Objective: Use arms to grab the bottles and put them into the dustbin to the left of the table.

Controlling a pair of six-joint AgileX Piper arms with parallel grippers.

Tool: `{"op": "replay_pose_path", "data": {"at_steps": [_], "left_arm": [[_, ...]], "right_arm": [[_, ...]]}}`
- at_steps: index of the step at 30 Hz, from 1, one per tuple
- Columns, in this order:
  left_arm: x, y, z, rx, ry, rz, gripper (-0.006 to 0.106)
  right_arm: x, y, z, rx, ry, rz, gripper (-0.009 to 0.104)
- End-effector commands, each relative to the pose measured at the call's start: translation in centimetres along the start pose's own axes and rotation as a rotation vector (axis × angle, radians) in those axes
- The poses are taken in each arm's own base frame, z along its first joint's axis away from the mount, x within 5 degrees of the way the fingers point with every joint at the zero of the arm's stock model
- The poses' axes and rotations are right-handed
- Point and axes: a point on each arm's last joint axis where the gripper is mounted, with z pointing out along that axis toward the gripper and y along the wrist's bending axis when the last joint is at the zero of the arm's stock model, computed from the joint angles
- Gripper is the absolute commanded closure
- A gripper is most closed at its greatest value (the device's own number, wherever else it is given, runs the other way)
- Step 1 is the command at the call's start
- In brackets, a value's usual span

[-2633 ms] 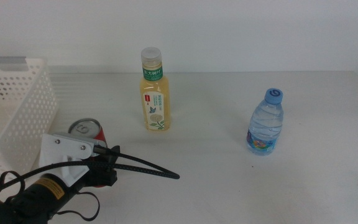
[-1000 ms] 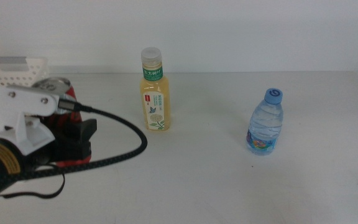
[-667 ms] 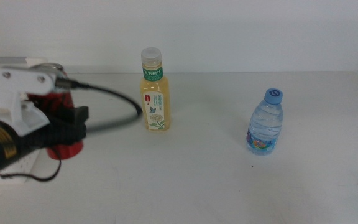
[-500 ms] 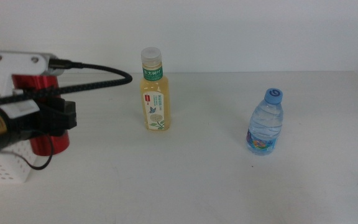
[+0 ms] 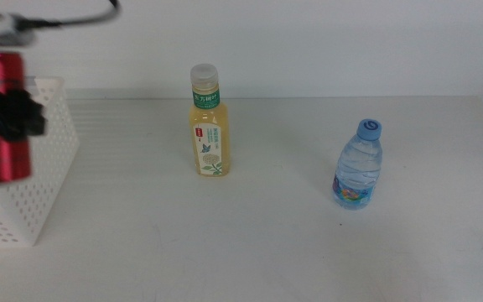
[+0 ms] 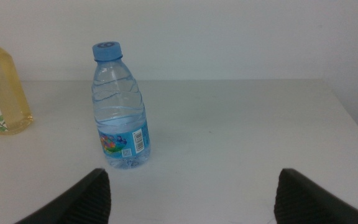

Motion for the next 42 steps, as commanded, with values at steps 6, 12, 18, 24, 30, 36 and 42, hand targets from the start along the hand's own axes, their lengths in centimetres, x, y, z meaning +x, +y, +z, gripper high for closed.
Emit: {"op": "replay_pose_path", "data": {"at_steps": [6,12,18,24,30,36,42], "left_arm": [[-5.3,4.4,-1.3,0.005,-0.025,-0.056,0.105],[-7.2,7.7,0.7,0.012,0.084,-0.082,0.105],[-8.8,10.8,3.0,-0.003,0.124,-0.113,0.105],[-9.3,13.0,5.5,-0.038,0.2,-0.114,0.105],[-8.1,13.9,9.0,-0.012,0.281,-0.113,0.105],[-7.3,14.3,11.1,0.002,0.325,-0.111,0.105],[-6.2,15.0,13.2,-0.01,0.37,-0.112,0.105]], "right_arm": [[-1.1,0.0,-0.3,-0.001,-0.111,-0.02,0.023],[-1.1,0.0,-0.3,-0.001,-0.111,-0.02,0.023],[-1.1,0.0,-0.3,-0.001,-0.111,-0.02,0.023],[-1.1,0.0,-0.3,-0.001,-0.111,-0.02,0.023],[-1.1,0.0,-0.3,-0.001,-0.111,-0.02,0.023],[-1.1,0.0,-0.3,-0.001,-0.111,-0.02,0.023],[-1.1,0.0,-0.3,-0.001,-0.111,-0.02,0.023]]}}
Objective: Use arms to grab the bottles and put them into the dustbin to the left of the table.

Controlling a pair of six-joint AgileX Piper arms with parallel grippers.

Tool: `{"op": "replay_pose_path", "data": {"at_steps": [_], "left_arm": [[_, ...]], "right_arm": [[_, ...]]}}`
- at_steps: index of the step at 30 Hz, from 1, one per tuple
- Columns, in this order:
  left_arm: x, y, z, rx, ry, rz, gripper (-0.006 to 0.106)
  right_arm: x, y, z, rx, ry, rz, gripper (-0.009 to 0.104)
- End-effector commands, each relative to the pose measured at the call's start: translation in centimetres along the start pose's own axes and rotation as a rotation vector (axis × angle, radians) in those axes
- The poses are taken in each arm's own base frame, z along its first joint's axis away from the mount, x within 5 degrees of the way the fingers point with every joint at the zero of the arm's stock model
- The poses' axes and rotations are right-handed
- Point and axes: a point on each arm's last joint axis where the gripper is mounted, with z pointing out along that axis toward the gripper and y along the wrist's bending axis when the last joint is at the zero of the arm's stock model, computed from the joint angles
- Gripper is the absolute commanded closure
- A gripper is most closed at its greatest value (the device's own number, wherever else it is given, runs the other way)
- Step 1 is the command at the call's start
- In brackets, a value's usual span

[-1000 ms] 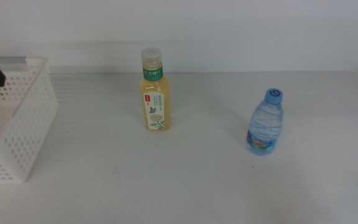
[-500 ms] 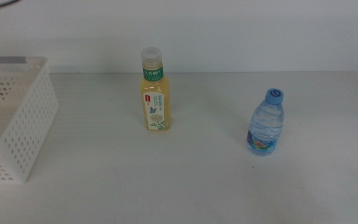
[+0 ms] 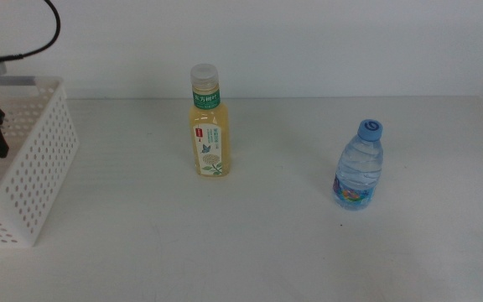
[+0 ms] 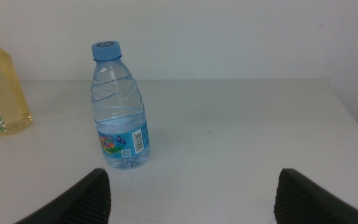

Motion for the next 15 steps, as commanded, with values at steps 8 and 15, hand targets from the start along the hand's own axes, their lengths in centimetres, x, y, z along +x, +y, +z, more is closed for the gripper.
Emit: {"op": "replay_pose_path", "data": {"at_steps": [8,15], "left_arm": [[-1.0,0.0,-0.2,-0.001,-0.061,-0.04,0.105],[-1.1,-0.4,0.2,0.005,-0.047,-0.043,0.094]], "right_arm": [[-1.1,0.0,-0.3,-0.001,-0.111,-0.02,0.023],[-1.1,0.0,-0.3,-0.001,-0.111,-0.02,0.023]]}}
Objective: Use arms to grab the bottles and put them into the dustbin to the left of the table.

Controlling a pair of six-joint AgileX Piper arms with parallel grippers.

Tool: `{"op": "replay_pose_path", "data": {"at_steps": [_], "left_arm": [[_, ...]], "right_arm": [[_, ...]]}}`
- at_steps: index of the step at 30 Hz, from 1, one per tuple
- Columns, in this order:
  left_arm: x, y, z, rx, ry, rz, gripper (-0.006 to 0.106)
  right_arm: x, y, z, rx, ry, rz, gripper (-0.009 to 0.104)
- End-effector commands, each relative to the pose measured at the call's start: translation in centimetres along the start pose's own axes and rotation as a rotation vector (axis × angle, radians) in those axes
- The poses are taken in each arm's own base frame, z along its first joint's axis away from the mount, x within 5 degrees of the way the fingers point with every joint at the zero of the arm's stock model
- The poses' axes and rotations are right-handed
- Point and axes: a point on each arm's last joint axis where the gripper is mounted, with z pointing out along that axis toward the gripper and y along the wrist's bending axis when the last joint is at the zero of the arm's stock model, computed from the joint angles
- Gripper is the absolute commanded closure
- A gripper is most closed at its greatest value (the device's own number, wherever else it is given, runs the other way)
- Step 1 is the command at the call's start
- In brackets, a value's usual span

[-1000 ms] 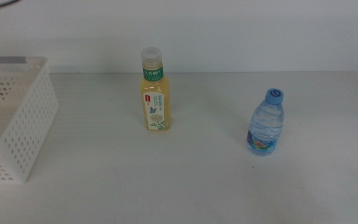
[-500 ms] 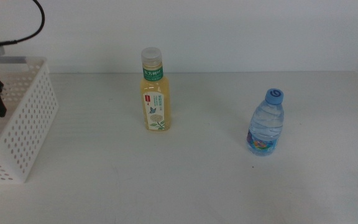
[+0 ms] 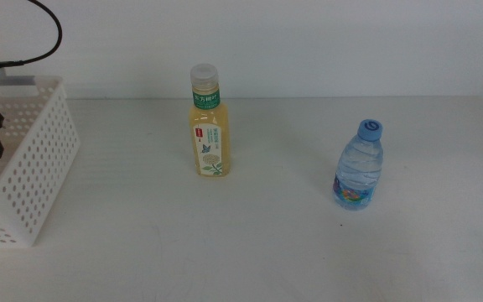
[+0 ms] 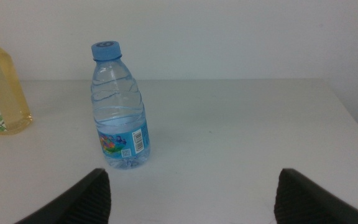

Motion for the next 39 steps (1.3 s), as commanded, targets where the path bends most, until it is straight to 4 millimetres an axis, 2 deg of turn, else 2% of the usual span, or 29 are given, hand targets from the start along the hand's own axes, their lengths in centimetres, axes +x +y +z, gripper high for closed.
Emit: {"op": "replay_pose_path", "data": {"at_steps": [1,5,6,9,13,18,24,32,35,39], "left_arm": [[-0.5,-1.3,-1.6,0.067,-0.048,-0.041,0.091],[-0.6,-1.5,-1.8,0.086,-0.057,-0.054,0.072],[-0.7,-1.8,-2.5,0.074,-0.072,-0.04,0.063],[-0.7,-2.3,-3.9,0.024,-0.098,-0.005,0.053],[-1.0,-3.1,-5.4,-0.037,-0.137,0.015,0.052],[-1.1,-3.6,-5.5,-0.009,-0.151,0.01,0.05],[-1.1,-3.7,-5.5,-0.004,-0.147,0.01,0.031],[-1.1,-3.8,-5.6,0.0,-0.151,0.025,0.014],[-1.0,-3.9,-6.7,-0.001,-0.167,0.024,0.013],[-0.7,-4.8,-9.7,0.026,-0.247,0.003,0.013]], "right_arm": [[-1.1,0.0,-0.3,-0.001,-0.111,-0.02,0.023],[-1.1,0.0,-0.3,-0.001,-0.111,-0.02,0.023],[-1.1,0.0,-0.3,-0.001,-0.111,-0.02,0.023],[-1.1,0.0,-0.3,-0.001,-0.111,-0.02,0.023],[-1.1,0.0,-0.3,-0.001,-0.111,-0.02,0.023],[-1.1,0.0,-0.3,-0.001,-0.111,-0.02,0.023],[-1.1,0.0,-0.3,-0.001,-0.111,-0.02,0.023],[-1.1,0.0,-0.3,-0.001,-0.111,-0.02,0.023],[-1.1,0.0,-0.3,-0.001,-0.111,-0.02,0.023],[-1.1,0.0,-0.3,-0.001,-0.111,-0.02,0.023]]}}
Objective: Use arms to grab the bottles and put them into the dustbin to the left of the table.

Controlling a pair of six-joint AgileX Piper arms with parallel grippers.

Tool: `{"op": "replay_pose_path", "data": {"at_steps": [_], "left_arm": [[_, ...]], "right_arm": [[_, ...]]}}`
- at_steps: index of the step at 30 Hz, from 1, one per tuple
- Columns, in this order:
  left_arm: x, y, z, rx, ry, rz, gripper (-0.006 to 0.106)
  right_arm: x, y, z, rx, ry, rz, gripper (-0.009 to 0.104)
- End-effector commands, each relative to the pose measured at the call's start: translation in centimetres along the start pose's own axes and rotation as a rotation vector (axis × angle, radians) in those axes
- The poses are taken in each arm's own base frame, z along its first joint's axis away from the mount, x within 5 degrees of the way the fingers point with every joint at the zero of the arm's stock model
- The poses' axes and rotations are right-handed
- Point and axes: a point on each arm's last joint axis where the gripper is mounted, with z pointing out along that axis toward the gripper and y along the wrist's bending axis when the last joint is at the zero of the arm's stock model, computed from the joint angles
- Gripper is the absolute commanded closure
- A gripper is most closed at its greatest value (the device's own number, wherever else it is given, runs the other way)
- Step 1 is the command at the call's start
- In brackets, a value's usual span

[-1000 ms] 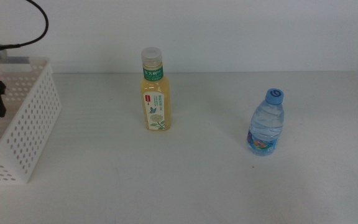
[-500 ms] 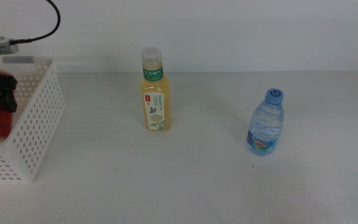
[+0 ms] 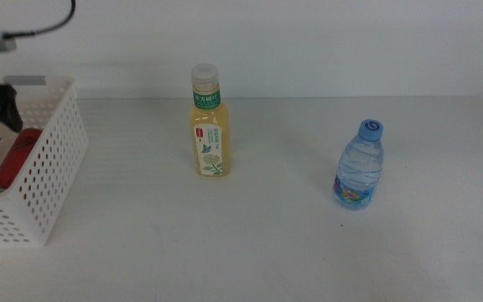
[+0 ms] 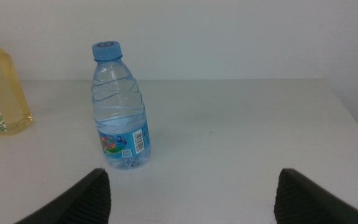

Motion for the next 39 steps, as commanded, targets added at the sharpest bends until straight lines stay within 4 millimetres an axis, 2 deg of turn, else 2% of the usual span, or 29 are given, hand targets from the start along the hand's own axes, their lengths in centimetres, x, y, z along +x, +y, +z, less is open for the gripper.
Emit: {"op": "replay_pose_path", "data": {"at_steps": [1,4,8,13,19,23,28,39], "left_arm": [[-0.8,-1.5,-6.0,0.018,-0.174,-0.012,0.013],[-0.8,-3.3,-8.1,0.032,-0.232,0.013,0.013],[-0.2,-6.7,-10.6,0.006,-0.308,0.088,0.013],[1.7,-10.9,-12.9,-0.01,-0.417,0.168,0.013],[5.2,-15.5,-15.3,0.009,-0.557,0.253,0.013],[7.7,-17.2,-15.4,0.031,-0.591,0.267,0.013],[10.8,-18.9,-14.5,0.102,-0.643,0.286,0.013],[16.4,-19.9,-10.4,0.204,-0.735,0.33,0.013]], "right_arm": [[-1.1,0.0,-0.3,-0.001,-0.111,-0.02,0.023],[-1.1,0.0,-0.3,-0.001,-0.111,-0.02,0.023],[-1.1,0.0,-0.3,-0.001,-0.111,-0.02,0.023],[-1.1,0.0,-0.3,-0.001,-0.111,-0.02,0.023],[-1.1,0.0,-0.3,-0.001,-0.111,-0.02,0.023],[-1.1,0.0,-0.3,-0.001,-0.111,-0.02,0.023],[-1.1,0.0,-0.3,-0.001,-0.111,-0.02,0.023],[-1.1,0.0,-0.3,-0.001,-0.111,-0.02,0.023]]}}
